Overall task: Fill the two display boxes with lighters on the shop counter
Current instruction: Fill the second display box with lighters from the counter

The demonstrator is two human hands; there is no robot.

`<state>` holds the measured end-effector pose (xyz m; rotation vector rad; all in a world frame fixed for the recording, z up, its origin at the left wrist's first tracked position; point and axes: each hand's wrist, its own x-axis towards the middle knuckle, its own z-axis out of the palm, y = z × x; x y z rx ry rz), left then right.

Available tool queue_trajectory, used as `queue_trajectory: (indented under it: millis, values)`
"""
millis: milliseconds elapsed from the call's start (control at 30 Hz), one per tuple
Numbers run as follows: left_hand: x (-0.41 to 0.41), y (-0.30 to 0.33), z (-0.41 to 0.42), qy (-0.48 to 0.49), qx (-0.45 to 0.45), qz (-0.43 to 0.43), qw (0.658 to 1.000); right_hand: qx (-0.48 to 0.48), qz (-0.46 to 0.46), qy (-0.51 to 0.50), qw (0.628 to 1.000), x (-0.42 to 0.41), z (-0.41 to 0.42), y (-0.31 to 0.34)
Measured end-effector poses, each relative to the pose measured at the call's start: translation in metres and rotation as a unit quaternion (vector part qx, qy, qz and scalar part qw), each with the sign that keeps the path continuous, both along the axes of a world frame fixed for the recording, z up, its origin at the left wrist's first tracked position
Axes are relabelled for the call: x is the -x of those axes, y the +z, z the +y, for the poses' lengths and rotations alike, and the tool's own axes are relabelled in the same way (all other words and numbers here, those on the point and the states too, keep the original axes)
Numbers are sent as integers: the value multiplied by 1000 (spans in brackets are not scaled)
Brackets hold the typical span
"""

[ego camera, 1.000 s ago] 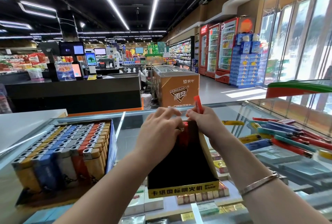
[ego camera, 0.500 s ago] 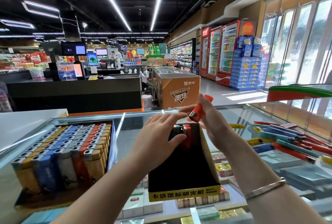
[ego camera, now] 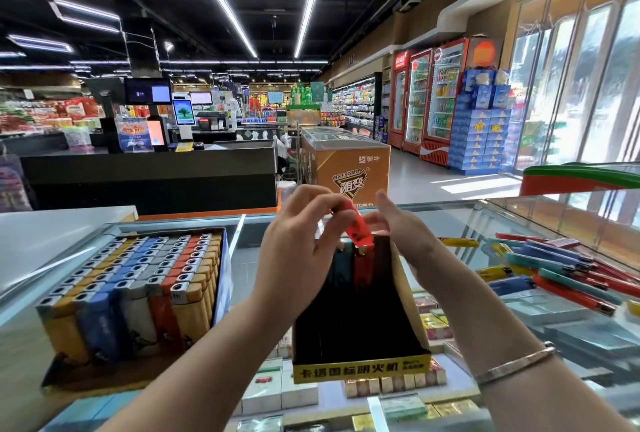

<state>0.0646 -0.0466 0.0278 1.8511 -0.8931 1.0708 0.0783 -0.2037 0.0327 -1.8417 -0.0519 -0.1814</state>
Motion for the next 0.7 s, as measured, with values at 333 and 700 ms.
queue_trajectory:
  millis: [333,700]
  values:
    - [-6,-11,-3,-2,-97,99,990,42,50,-17,998,-5,-8,-3]
    - [-1,-14,-13,39,-200,21,979,48,52,-19,997,-9,-7,-4]
